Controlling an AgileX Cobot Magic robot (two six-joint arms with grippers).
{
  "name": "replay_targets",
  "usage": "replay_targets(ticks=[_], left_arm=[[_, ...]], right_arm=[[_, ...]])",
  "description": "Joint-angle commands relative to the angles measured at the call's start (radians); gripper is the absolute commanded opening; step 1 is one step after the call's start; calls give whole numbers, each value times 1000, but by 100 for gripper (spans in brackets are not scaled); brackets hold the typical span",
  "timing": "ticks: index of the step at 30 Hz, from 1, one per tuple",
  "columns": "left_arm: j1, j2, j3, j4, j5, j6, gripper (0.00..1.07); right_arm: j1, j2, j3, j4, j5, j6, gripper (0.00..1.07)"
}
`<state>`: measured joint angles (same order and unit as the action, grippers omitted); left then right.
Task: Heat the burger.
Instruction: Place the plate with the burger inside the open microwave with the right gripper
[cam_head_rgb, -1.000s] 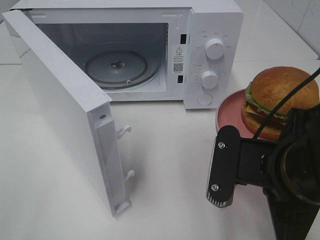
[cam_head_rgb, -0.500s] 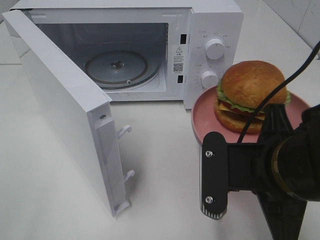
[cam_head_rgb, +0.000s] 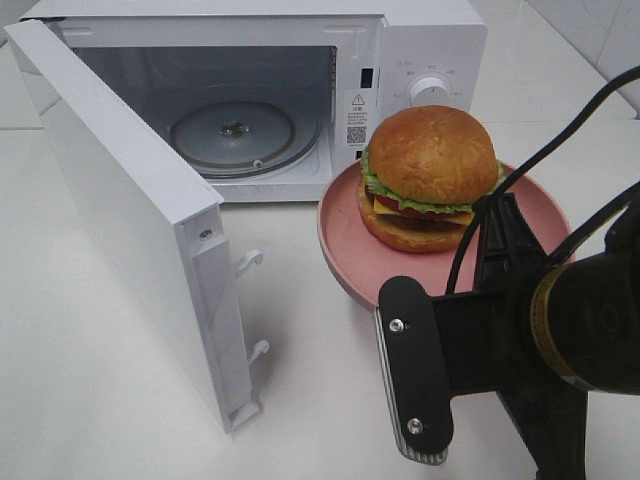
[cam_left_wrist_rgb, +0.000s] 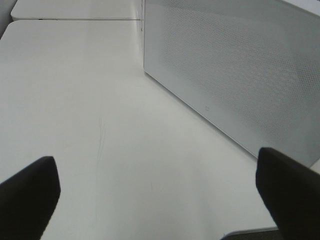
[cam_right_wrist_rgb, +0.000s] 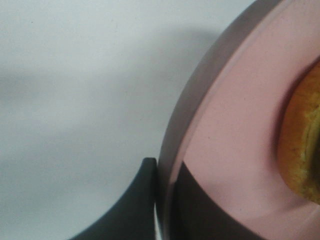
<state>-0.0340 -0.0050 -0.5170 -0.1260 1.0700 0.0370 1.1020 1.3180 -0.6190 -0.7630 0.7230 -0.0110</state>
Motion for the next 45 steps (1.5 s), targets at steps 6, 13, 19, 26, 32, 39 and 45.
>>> replay_targets(ticks=[6, 13, 19, 26, 32, 39, 45], left_arm=[[-3, -2, 1, -7, 1, 1, 100], [-3, -2, 1, -7, 1, 1, 100], [-3, -2, 1, -7, 1, 1, 100], [-3, -2, 1, -7, 1, 1, 100], [-3, -2, 1, -7, 1, 1, 100], [-3, -2, 1, -7, 1, 1, 100], [-3, -2, 1, -7, 1, 1, 100]], right_arm=[[-120, -34, -1, 0, -98, -225, 0], [-221, -34, -1, 113, -197, -480, 0], [-332, -34, -1, 222, -298, -748, 0], [-412, -34, -1, 399, -381, -1016, 0], [-515, -34, -1, 603, -389, -1344, 0], [-579, -34, -1, 834, -391, -1687, 0], [-579, -34, -3, 838, -396, -1700, 0]])
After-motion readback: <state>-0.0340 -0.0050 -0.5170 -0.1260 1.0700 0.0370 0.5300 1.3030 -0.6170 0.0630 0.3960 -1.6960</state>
